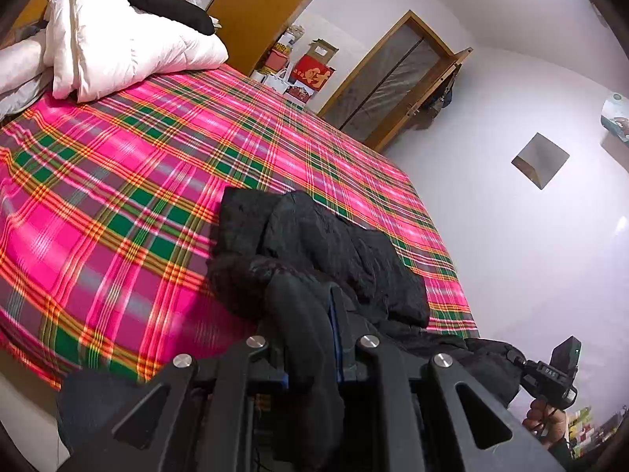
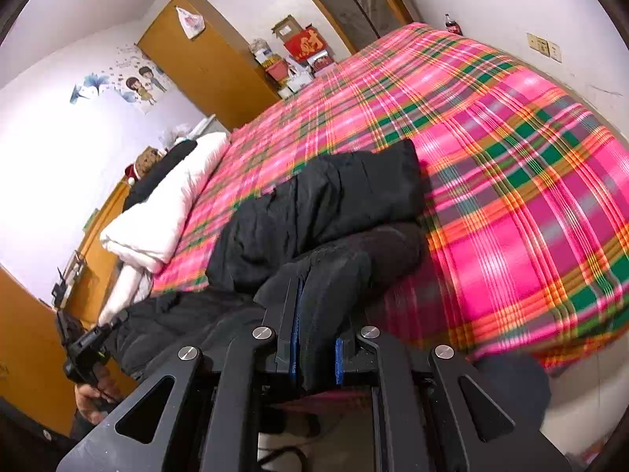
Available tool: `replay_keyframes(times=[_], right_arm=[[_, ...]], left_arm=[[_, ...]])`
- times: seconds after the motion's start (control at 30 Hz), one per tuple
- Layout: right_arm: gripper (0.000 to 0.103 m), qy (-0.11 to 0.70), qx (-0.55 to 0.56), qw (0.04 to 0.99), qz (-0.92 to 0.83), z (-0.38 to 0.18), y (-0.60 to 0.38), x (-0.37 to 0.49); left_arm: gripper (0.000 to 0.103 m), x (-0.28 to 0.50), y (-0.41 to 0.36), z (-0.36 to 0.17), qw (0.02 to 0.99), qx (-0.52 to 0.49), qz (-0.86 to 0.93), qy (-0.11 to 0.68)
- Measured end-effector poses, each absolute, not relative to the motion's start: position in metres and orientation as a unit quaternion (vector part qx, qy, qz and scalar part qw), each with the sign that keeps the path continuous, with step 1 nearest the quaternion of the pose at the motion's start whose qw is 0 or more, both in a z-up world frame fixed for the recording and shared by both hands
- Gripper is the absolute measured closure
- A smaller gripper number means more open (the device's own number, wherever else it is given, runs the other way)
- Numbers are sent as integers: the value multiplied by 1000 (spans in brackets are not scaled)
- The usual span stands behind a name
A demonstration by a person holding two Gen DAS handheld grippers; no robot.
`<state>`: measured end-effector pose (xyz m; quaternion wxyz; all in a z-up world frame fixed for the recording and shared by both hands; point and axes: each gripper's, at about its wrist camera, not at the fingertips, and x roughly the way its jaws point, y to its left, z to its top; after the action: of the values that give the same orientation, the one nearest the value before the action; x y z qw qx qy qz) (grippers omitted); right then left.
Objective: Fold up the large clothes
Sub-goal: 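Lift the gripped side edge and fold it over the jacket body with both tools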
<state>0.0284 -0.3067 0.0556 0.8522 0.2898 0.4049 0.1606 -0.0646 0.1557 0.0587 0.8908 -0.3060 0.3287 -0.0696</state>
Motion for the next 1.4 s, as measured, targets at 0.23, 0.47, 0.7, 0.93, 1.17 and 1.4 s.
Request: replay_keyframes(times=[0.23, 0.47, 0.7, 0.93, 1.17, 1.4], right_arm=[[90, 384, 311, 854, 160, 62, -315, 66], [90, 380, 319, 854, 157, 65, -318, 102], [90, 390, 324, 848, 155, 62, -317, 151], [90, 406, 326, 840, 152, 54, -310, 211], [89, 448, 325, 822, 131, 19, -302, 285], [87, 496, 344, 790, 107, -36, -299, 343]], left_arm=[[87, -29, 163, 70, 892, -313, -69, 320], [87, 7, 168, 76, 890, -321, -72, 317], [87, 52, 173, 71, 883, -333, -68, 325], [87, 105, 183, 55, 873, -342, -49, 344], [87, 168, 188, 23, 860, -341, -24, 378], [86, 229, 187, -33, 835, -346, 0, 428]])
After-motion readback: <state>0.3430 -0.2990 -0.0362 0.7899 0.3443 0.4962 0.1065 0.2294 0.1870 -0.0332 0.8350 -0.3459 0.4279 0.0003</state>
